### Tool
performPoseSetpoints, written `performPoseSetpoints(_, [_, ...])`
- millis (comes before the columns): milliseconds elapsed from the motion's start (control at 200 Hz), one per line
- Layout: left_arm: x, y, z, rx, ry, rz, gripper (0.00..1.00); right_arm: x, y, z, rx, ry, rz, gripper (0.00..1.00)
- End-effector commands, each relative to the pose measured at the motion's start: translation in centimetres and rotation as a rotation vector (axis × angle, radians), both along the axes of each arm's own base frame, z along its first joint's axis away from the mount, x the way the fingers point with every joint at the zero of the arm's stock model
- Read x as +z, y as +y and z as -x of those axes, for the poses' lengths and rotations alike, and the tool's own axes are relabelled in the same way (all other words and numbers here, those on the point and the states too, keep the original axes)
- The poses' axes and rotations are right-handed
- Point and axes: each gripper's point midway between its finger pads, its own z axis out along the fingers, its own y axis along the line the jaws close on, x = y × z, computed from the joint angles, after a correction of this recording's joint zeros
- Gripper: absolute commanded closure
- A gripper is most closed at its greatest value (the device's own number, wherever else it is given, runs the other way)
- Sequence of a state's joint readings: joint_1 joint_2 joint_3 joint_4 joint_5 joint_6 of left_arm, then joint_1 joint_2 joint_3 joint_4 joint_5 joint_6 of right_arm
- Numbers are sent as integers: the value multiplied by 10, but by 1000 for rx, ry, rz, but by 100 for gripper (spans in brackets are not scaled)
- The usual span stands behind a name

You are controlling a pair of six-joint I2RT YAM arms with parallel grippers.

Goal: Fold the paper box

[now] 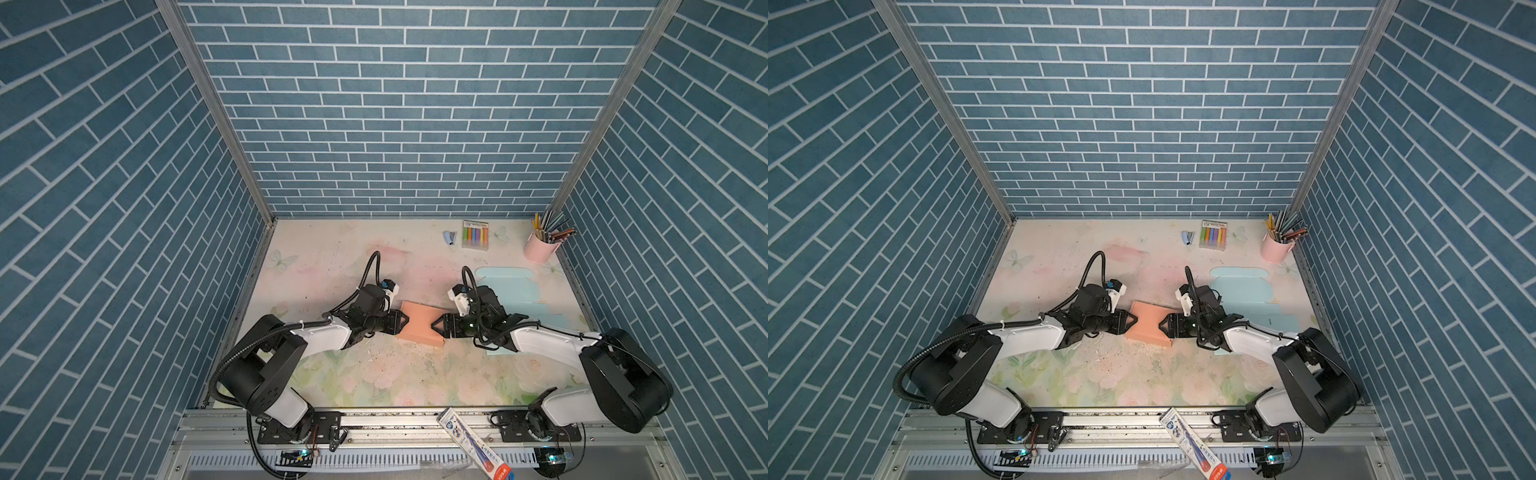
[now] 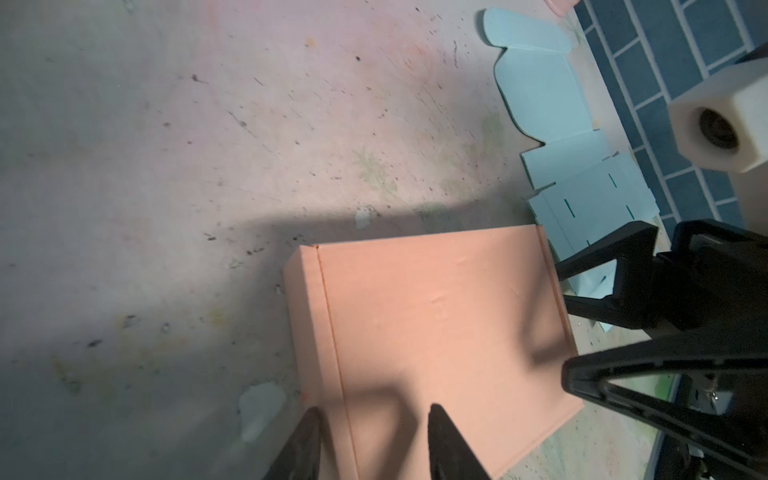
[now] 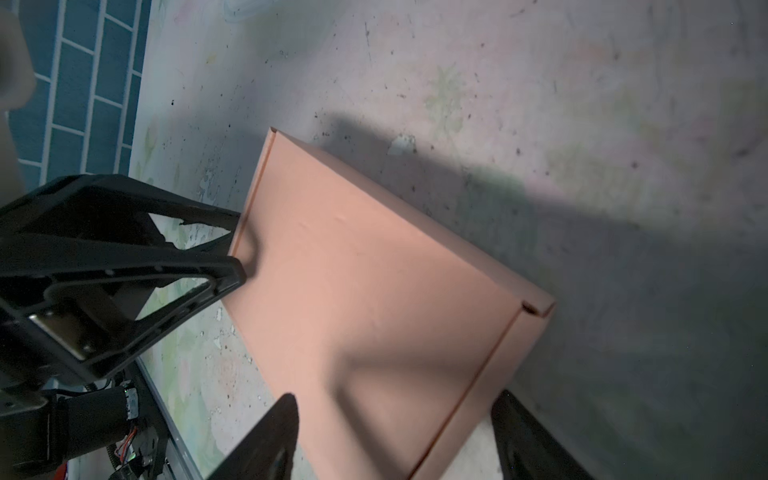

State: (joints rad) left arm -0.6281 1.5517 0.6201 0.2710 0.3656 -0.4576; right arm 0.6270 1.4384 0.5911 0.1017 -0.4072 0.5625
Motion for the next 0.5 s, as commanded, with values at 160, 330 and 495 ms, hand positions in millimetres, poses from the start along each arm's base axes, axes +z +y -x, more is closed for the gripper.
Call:
performPoseSetpoints(160, [25, -4, -50, -35, -49, 78, 59, 37, 72, -66, 177, -126, -95, 28])
performPoseSetpoints(330, [32, 15, -101, 30, -84, 60, 59, 38, 99, -114, 192, -133, -123, 29])
performPoseSetpoints(495, [34, 17, -143, 74, -104, 95, 59, 34, 110, -158, 188, -118, -163, 28])
